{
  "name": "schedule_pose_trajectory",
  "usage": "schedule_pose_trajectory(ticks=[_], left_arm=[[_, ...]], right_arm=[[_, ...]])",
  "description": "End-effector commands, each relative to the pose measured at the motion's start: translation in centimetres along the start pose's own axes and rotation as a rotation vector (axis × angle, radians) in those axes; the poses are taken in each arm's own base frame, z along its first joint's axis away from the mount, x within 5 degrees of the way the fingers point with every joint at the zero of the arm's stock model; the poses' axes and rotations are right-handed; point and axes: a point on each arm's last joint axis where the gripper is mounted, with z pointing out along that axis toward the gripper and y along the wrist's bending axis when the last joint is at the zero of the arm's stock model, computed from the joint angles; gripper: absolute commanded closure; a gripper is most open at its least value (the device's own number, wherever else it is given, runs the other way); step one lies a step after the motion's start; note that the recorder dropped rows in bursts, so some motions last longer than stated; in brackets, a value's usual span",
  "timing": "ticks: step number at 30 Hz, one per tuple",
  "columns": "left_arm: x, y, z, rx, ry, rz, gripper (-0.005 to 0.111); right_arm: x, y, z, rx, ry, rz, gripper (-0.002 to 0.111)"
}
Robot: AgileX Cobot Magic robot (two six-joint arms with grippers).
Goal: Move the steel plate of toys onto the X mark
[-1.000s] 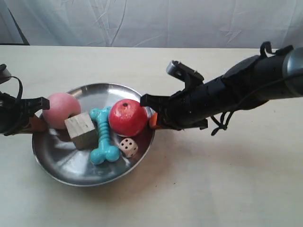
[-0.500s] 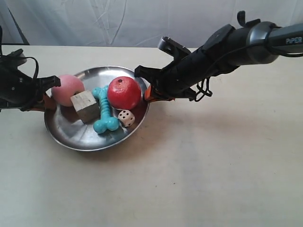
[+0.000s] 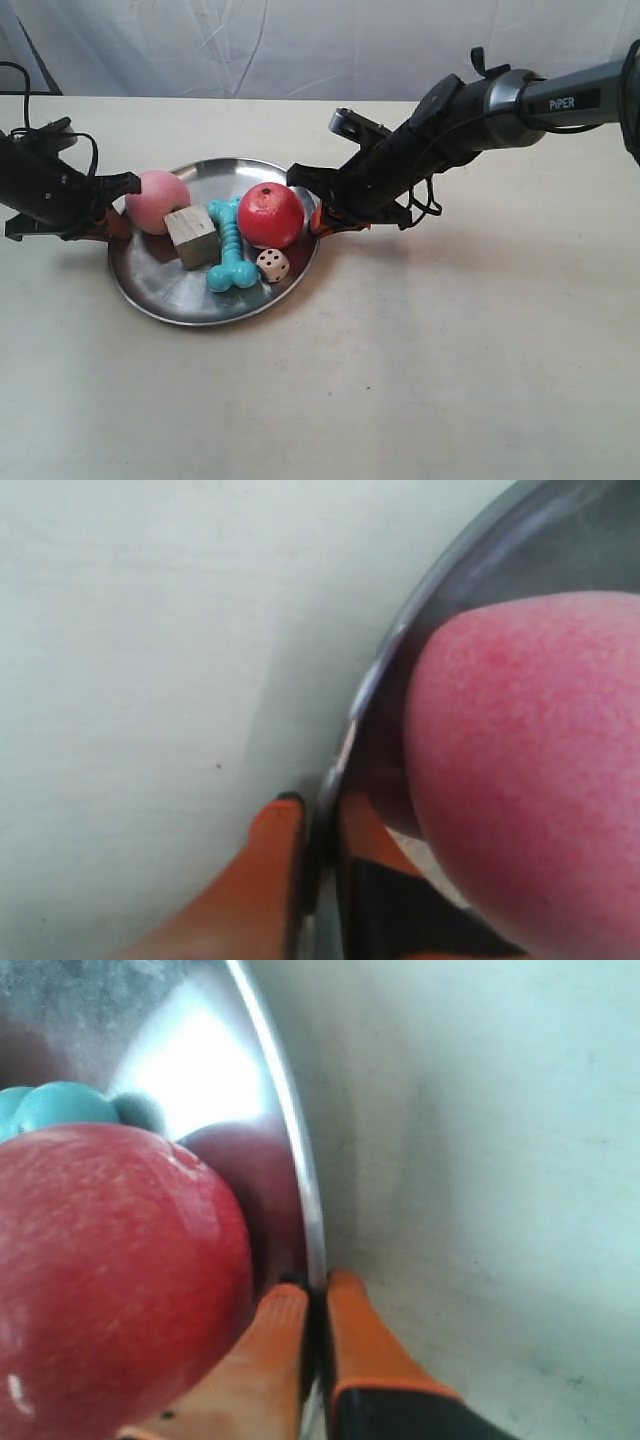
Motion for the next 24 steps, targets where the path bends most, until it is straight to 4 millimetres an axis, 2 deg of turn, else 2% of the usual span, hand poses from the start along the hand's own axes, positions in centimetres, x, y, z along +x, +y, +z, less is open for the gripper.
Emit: schedule_pose_trajectory(ticks=[1,4,10,12,24], left_arm=[[-0.17,-1.65,0.02,0.086,-0.008,-0.071,0.107],[-0.28,-1.56,0.02,0.077,-0.021,-0.058,0.102],[-0.34,-1.53,0.02,0.073,-0.028,-0.057,0.077],[-0.35,-1.52,0.02,0.072,-0.03,-0.058,0.071],[-0.66,-1.26,0.02,0.045,-0.065,-0.051,0.071]], right_arm=[[0.59,1.7,0.13,-0.052,0.048,-0.029,0.108],[0.47,1.56,0.14,-0.037,0.035,-0.038,0.108],[0.31,1.4,0.15,-0.019,0.018,-0.03,0.108],[0.31,1.39,0.15,-0.018,0.018,-0.031,0.108],[0.23,1.24,0.15,-0.001,0.01,-0.049,0.108]])
